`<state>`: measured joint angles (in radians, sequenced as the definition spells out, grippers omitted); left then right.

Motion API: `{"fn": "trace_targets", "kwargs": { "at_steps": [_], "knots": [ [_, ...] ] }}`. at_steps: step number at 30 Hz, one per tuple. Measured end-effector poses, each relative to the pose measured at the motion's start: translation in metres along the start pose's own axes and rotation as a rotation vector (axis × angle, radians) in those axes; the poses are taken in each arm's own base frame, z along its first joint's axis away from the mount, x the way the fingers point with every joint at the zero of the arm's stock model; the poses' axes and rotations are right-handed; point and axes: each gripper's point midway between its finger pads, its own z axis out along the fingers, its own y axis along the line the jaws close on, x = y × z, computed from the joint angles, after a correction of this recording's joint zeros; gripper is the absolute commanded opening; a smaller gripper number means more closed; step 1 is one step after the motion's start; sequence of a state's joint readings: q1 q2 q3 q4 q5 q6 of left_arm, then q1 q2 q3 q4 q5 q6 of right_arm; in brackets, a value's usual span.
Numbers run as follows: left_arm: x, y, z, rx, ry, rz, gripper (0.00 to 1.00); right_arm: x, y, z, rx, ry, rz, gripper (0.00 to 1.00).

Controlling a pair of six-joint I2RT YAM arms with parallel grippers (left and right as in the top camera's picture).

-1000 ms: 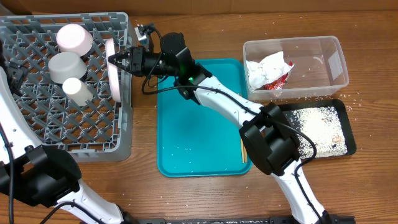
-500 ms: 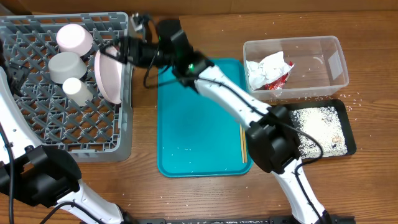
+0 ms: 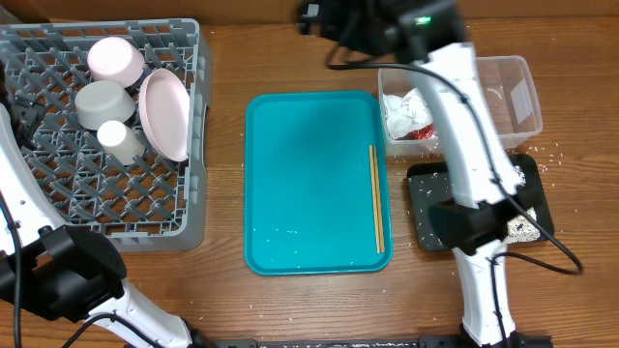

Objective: Sort waste into correct bins and load items into the dishwasher
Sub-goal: 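Stand the plate upright in the rack, release, withdraw right gripper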

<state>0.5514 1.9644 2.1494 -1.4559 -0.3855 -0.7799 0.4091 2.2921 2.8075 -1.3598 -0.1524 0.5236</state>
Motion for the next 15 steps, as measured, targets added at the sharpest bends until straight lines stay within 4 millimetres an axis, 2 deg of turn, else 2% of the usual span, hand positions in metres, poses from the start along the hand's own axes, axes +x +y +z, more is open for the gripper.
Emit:
{"fn": "trace_targets", "kwargs": {
  "at_steps": [3, 5, 7, 8, 11, 15],
  "knots": [
    [0.000, 0.000, 0.000, -0.001, 0.000, 0.000, 1.00, -0.004, -0.029, -0.035, 0.109, -0.019, 0.015, 0.99],
    [0.000, 0.000, 0.000, 0.001, 0.000, 0.000, 1.00, 0.004, -0.048, -0.061, 0.182, 0.006, 0.008, 0.98],
    [0.000, -0.001, 0.000, 0.004, -0.001, -0.001, 1.00, 0.009, -0.054, -0.071, 0.207, 0.021, -0.005, 0.81],
    [0.000, -0.002, 0.000, 0.008, 0.000, -0.002, 1.00, 0.016, -0.058, -0.076, 0.225, 0.045, -0.019, 0.78],
    [0.001, -0.006, 0.000, 0.032, 0.010, -0.006, 1.00, 0.030, -0.053, -0.074, 0.183, 0.118, -0.095, 0.74],
    [0.010, -0.018, -0.001, 0.099, 0.064, -0.008, 1.00, 0.058, -0.050, -0.052, 0.162, 0.248, -0.161, 0.75]
  ]
}}
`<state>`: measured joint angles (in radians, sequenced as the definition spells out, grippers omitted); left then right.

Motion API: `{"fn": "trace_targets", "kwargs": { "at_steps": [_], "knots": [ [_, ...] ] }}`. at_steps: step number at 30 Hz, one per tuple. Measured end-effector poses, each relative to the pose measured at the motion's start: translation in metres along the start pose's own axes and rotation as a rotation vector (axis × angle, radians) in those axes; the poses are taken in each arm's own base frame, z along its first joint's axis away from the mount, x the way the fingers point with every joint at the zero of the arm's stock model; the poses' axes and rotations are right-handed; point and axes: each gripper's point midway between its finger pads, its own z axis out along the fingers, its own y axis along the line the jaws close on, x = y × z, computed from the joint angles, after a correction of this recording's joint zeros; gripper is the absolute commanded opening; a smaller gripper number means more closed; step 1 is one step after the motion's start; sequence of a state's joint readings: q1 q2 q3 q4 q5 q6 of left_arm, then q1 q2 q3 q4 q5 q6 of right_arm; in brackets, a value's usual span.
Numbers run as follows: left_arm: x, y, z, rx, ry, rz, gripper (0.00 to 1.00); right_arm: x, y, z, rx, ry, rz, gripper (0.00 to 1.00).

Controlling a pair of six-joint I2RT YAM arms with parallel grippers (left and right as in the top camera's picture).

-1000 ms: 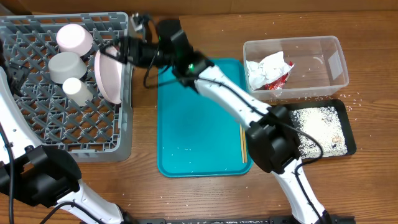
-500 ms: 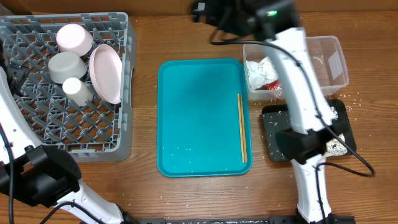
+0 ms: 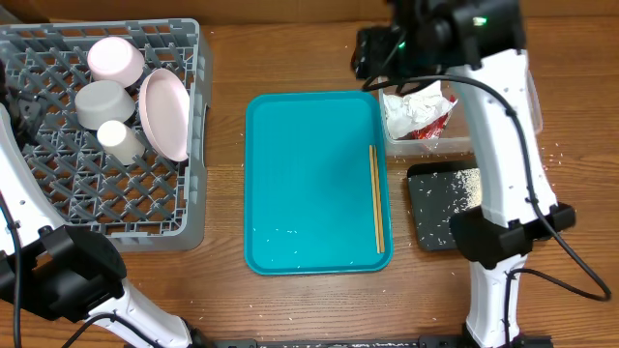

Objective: Sort waste into correct bins and load items into the dishwasher
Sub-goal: 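Stand the plate upright in the rack, release, withdraw right gripper, then reach the left gripper to the chopsticks on the tray's right edge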

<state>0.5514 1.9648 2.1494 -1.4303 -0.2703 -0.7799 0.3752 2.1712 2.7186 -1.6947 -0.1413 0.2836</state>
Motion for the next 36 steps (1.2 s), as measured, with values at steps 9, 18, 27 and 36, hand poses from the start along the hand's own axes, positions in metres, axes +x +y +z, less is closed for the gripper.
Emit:
{"fn": "trace_targets", "kwargs": {
  "at_steps": [9, 18, 27, 36],
  "knots": [
    [0.036, -0.034, -0.007, 0.214, 0.196, 0.114, 1.00, 0.023, -0.016, 0.035, 0.152, 0.102, -0.023, 1.00],
    [0.052, -0.087, -0.059, 0.607, 0.270, 0.353, 1.00, -0.025, -0.080, 0.013, 0.307, -0.087, 0.146, 1.00],
    [0.141, -0.149, -0.146, 1.002, 0.302, 0.820, 1.00, -0.073, -0.214, -0.035, 0.442, -0.308, 0.445, 1.00],
    [0.306, -0.171, -0.206, 1.062, 0.310, 1.319, 1.00, -0.060, -0.308, -0.073, 0.544, -0.350, 0.631, 1.00]
  ]
}}
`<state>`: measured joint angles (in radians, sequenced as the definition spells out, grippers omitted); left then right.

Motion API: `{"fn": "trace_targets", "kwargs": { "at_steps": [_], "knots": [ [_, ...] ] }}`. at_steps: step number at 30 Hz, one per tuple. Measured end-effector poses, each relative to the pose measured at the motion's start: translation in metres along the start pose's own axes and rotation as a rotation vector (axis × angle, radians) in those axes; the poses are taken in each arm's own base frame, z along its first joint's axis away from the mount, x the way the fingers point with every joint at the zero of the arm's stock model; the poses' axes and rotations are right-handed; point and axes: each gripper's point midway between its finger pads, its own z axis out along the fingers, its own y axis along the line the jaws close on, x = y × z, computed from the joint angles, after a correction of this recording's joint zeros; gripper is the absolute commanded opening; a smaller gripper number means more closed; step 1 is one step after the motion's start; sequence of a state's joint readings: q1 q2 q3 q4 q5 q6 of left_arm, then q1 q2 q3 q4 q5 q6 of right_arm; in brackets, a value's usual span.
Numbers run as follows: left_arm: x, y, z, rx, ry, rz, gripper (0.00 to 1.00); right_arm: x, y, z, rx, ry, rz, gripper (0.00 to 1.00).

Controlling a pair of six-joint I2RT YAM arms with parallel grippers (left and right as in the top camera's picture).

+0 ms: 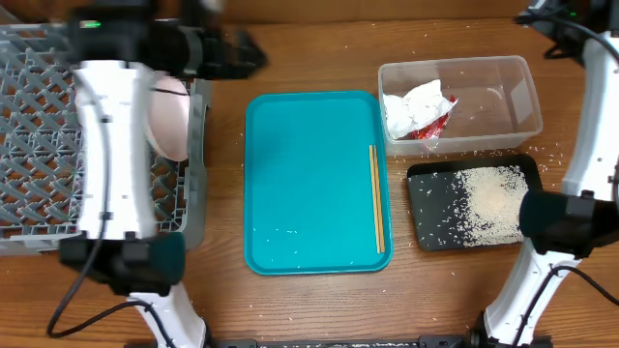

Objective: Sort waste into correct bins and load items into the dishwasher
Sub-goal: 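Reach the left gripper to the chopsticks on the tray's right edge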

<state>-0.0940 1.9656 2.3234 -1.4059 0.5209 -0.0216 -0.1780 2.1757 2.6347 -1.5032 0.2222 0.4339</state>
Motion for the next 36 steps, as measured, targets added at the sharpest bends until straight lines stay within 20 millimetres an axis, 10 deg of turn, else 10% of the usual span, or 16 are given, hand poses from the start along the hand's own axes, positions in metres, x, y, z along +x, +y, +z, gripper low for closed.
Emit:
{"fn": "trace_targets", "kwargs": {
  "at_steps": [8, 23, 36],
  "knots": [
    [0.031, -0.058, 0.058, -0.216, 0.099, -0.001, 0.85, -0.005, -0.011, 0.002, 0.016, -0.004, 0.024, 1.00],
    [0.118, -0.055, 0.248, -0.442, 0.347, -0.277, 0.71, -0.005, -0.011, 0.002, 0.016, -0.004, 0.024, 1.00],
    [0.168, -0.057, 0.301, -0.502, 0.437, -0.301, 0.63, -0.005, -0.011, 0.002, 0.016, -0.004, 0.024, 1.00]
  ]
}}
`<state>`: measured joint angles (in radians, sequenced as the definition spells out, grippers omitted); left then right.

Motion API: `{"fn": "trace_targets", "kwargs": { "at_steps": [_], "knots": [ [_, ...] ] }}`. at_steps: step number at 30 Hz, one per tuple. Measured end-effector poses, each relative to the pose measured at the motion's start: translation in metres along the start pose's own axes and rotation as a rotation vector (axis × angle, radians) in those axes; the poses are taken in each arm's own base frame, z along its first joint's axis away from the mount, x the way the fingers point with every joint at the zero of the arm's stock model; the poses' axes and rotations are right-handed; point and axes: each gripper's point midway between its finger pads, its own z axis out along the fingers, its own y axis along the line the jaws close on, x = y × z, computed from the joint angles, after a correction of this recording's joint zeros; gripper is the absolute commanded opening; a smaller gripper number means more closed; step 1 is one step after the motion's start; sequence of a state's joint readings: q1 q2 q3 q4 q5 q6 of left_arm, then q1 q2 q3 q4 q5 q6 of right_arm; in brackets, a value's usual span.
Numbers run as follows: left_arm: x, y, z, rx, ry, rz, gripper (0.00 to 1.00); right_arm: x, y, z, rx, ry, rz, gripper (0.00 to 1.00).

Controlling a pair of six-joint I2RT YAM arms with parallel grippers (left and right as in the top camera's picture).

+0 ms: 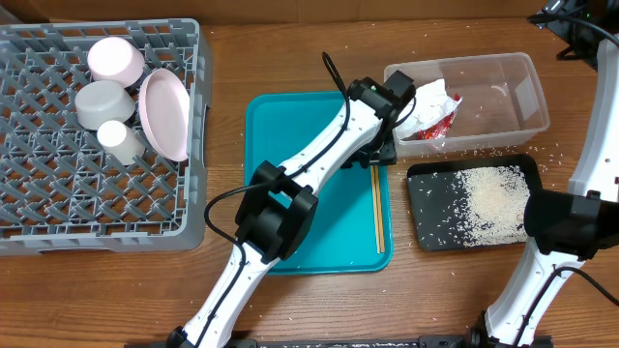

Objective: Sort waste into correct bins and load items into the dishwasher
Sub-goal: 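Reach the left gripper to the chopsticks on the tray's right edge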

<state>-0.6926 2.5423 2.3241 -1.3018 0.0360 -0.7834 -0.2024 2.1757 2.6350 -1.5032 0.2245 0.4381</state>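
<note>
A pair of wooden chopsticks (377, 208) lies along the right edge of the teal tray (290, 193). My left arm reaches across the tray, and its gripper (382, 155) sits low at the chopsticks' far end. Its fingers are dark and hidden under the wrist, so their state does not show. At the left, the grey dishwasher rack (58, 203) holds a pink cup (116, 58), a grey bowl (103, 103), a small white cup (118, 140) and a pink plate (166, 114). My right arm (600, 116) stands at the far right, its gripper (569, 21) at the frame's top corner.
A clear plastic bin (503, 97) at the back right holds crumpled white and red waste (426, 108). In front of it a black tray (440, 217) holds spilled rice (493, 198). Rice grains are scattered on the wooden table.
My left arm was over the rack with its gripper near the table's back edge. Now it stretches across the teal tray to the chopsticks' far end. The right arm has stayed put.
My right arm first stood over the clear bin and black tray. Then its gripper was at the bin's left edge. Later it had drawn back to the far right while the left arm crossed the rack. Now the left gripper is at the chopsticks.
</note>
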Motion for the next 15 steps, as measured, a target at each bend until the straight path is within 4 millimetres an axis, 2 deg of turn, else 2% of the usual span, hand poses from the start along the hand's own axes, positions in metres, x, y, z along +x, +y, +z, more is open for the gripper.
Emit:
{"fn": "trace_targets", "kwargs": {
  "at_steps": [3, 15],
  "knots": [
    [0.003, 0.004, 0.006, -0.019, 0.019, -0.005, 0.58, 0.000, 0.000, 0.000, 0.001, 0.000, -0.001, 1.00],
    [0.007, 0.013, 0.007, -0.063, 0.031, -0.005, 0.60, 0.000, 0.000, 0.000, 0.000, 0.000, 0.000, 1.00]
  ]
}}
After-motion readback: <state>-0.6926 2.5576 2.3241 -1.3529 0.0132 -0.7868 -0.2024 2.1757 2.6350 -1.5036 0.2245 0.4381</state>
